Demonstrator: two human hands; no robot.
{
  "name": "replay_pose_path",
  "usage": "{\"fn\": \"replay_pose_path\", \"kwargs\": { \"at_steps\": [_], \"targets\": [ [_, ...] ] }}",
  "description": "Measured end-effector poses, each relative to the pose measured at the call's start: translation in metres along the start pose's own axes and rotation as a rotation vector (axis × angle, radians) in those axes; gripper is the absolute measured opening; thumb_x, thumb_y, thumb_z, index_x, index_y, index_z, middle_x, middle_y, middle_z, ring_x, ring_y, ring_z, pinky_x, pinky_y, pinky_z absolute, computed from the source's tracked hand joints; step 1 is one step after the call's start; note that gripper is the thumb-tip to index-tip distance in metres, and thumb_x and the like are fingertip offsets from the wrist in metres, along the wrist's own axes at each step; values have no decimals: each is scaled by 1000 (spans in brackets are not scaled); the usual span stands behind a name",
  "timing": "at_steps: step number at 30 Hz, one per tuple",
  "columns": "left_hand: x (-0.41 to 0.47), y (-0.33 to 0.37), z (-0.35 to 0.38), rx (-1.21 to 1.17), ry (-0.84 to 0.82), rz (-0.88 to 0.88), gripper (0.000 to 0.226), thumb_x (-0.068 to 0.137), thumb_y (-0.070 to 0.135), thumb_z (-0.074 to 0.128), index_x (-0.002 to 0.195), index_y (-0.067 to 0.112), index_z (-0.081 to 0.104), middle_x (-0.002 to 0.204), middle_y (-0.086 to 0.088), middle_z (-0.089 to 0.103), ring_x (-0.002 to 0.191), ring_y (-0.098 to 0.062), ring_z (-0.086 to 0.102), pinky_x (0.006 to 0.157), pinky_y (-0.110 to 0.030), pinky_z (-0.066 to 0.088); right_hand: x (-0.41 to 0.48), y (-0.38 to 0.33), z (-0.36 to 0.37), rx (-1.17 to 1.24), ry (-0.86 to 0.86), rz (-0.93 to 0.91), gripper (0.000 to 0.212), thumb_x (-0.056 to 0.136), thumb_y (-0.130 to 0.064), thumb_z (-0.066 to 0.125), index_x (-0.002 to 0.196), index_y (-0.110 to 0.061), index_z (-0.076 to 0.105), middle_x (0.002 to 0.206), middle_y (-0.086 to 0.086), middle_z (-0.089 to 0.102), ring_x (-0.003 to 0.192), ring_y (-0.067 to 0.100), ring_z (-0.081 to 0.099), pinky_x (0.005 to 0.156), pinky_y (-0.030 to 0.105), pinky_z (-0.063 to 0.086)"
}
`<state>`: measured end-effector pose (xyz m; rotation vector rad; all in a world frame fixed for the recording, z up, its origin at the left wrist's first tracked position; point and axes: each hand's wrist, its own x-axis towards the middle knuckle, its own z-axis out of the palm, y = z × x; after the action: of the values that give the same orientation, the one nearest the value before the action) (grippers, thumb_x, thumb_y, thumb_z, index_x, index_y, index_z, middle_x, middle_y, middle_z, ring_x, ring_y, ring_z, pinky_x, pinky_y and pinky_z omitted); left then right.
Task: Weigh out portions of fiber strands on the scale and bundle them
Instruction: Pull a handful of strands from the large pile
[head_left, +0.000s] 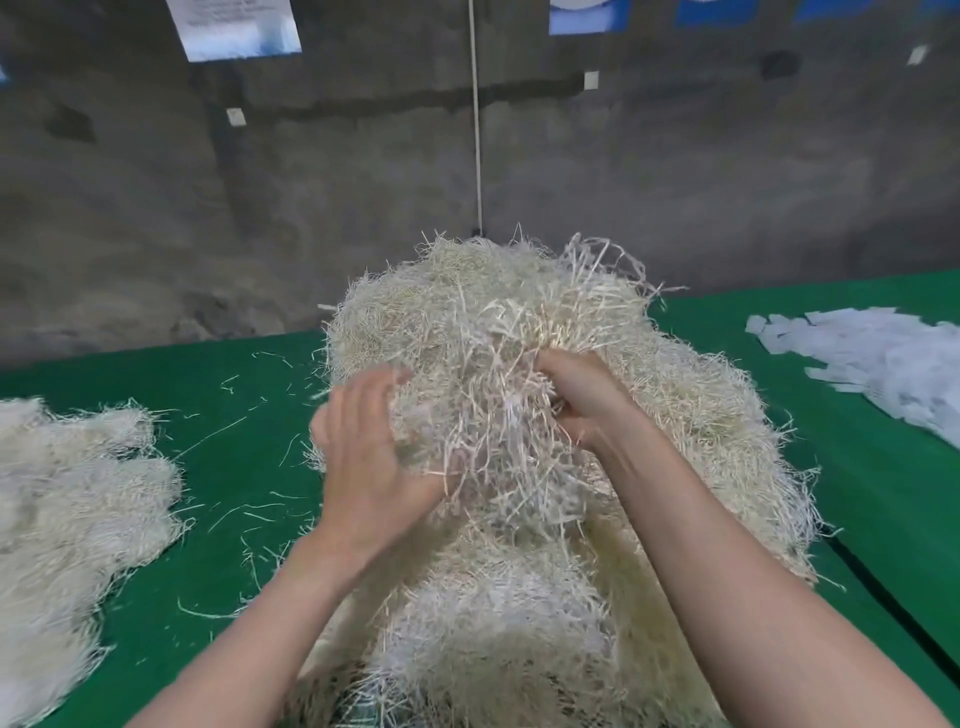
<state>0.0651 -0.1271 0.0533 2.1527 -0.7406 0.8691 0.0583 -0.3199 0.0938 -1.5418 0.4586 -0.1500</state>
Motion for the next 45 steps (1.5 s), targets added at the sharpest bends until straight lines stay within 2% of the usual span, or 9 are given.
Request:
{"fn": "replay_pose_path", "kwargs": {
  "at_steps": [4, 8, 15, 25, 29, 33, 36, 40, 45],
  "targets": [
    [7, 26, 6, -471, -461, -471, 140, 50, 43, 86, 148, 33, -13, 151, 15, 12, 124, 20, 19, 108, -14, 24, -10, -28, 18, 471, -243, -57, 13, 81, -8, 60, 92, -11, 64, 94, 7, 61, 75, 16, 61, 68, 31, 55],
    [17, 18, 20, -722, -411, -879, 22, 84, 25, 63, 100, 10, 63, 104, -7, 68, 87, -19, 65, 73, -24, 54, -5, -18, 37, -141, -89, -112, 31, 81, -24, 69, 106, -11, 57, 108, 3, 56, 95, 20, 58, 88, 37, 52],
    [35, 11, 0, -1459, -274, -1068, 14, 79, 6, 54, 66, 10, 57, 57, -3, 61, 49, -12, 57, 51, -30, 51, -4, 10, 42, -698, 134, -440, 62, 81, -7, 66, 137, -8, 39, 118, 5, 49, 102, 20, 54, 80, 21, 43],
    [53, 24, -15, -1099, -167, -978, 55, 58, 32, 71, 110, 23, 55, 136, -7, 44, 131, -30, 36, 110, -50, 28, -23, 11, -5, 227, -223, -399, 70, 63, -45, 75, 126, -25, 51, 124, 6, 58, 101, 14, 61, 81, 28, 53],
    [61, 30, -15, -1215, -155, -986, 55, 58, 32, 74, 108, 17, 60, 134, -10, 48, 115, -30, 51, 99, -47, 41, -26, 39, 18, -197, -362, -300, 121, 50, -48, 85, 147, -33, 13, 144, -12, 32, 126, 3, 37, 103, 31, 35],
    [62, 33, -13, -1505, -280, -1003, 17, 66, 20, 68, 75, 7, 73, 75, -10, 69, 62, -19, 67, 54, -28, 55, -18, 76, 81, -250, -191, -199, 15, 79, -10, 70, 83, -18, 59, 75, -6, 64, 51, -7, 58, 51, 15, 51],
    [62, 9, -24, -1371, -170, -993, 16, 69, 16, 70, 83, 11, 76, 88, -13, 72, 70, -22, 68, 66, -38, 58, 5, 102, 65, -419, 45, -196, 31, 85, 3, 56, 105, -20, 60, 106, -14, 58, 49, 2, 57, 40, 18, 43],
    [67, -9, -41, -1215, -84, -1081, 56, 52, 27, 78, 104, 11, 66, 117, -14, 61, 99, -32, 61, 85, -51, 50, 21, 143, -14, -1105, 175, -123, 14, 91, -17, 58, 104, -15, 61, 99, 3, 67, 86, 20, 64, 77, 35, 54],
    [56, -1, -35, -1082, -79, -1173, 36, 71, 24, 74, 104, 17, 62, 119, 4, 48, 87, -20, 64, 64, -36, 57, 10, 108, -21, -983, -16, -81, 66, 74, -12, 71, 133, -20, 40, 109, -6, 52, 101, 16, 56, 93, 35, 46]
  ]
}}
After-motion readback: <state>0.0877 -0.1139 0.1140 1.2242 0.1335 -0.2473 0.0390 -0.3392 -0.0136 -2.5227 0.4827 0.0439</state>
